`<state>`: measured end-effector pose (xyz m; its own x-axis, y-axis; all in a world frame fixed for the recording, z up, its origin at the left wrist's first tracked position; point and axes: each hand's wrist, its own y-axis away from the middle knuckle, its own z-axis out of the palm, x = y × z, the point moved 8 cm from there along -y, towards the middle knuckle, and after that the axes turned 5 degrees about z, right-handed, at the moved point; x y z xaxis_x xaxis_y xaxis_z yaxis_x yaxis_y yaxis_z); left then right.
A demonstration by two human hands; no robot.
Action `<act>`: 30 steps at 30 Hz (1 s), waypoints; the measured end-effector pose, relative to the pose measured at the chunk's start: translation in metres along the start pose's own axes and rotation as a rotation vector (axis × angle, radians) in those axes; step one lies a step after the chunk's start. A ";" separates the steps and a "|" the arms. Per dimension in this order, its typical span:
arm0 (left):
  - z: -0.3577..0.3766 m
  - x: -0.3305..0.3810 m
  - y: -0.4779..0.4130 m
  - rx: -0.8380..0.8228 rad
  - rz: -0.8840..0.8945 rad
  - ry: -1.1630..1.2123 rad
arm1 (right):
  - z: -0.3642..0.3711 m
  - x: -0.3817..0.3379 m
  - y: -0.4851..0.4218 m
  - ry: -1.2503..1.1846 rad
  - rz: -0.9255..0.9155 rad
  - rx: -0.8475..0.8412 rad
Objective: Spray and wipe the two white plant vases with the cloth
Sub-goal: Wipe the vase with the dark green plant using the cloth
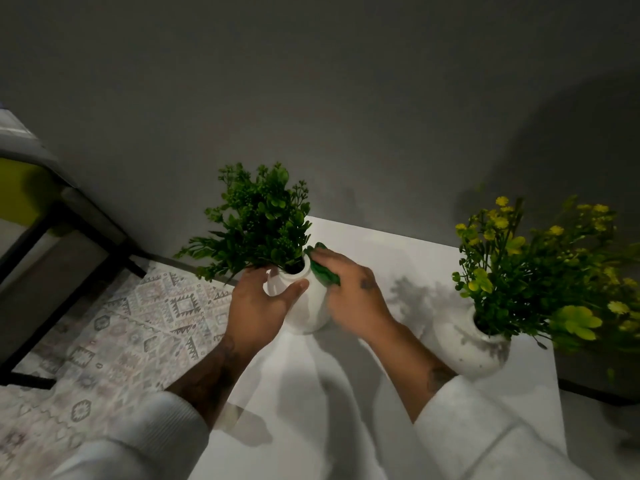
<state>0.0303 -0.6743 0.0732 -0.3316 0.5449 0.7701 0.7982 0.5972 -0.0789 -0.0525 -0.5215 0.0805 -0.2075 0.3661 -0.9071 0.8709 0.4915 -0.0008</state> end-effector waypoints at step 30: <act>-0.007 -0.010 0.008 -0.192 -0.025 -0.095 | 0.001 0.005 -0.013 0.121 -0.005 -0.155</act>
<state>0.0437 -0.6790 0.0690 -0.3913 0.5894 0.7068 0.8671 0.4934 0.0687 -0.0643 -0.5266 0.0754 -0.2721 0.4509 -0.8501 0.7926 0.6060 0.0677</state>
